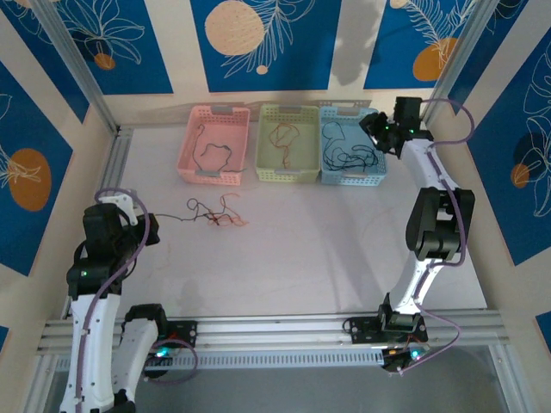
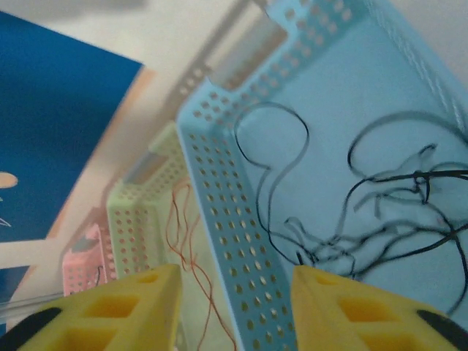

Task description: Untangle the cables

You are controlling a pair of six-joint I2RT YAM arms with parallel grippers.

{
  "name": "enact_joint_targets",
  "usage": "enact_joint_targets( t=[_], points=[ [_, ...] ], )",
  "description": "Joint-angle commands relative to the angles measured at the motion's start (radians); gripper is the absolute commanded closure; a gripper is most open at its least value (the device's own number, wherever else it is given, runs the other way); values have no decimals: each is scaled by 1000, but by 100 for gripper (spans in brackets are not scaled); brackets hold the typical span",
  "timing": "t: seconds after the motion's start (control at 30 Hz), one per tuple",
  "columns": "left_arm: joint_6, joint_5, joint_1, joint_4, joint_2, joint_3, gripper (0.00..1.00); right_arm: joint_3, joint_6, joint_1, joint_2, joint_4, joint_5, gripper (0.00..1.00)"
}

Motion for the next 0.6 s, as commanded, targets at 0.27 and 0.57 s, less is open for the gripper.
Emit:
enact_joint_targets(
  t=[0.27,0.57],
  points=[
    [14,180,11,72,16,-18,100,-405,-154,146,-410,77,-91,54],
    [-5,443,-45,159,104,-47,100,-628,-277,364,-555,104,-223,54]
  ],
)
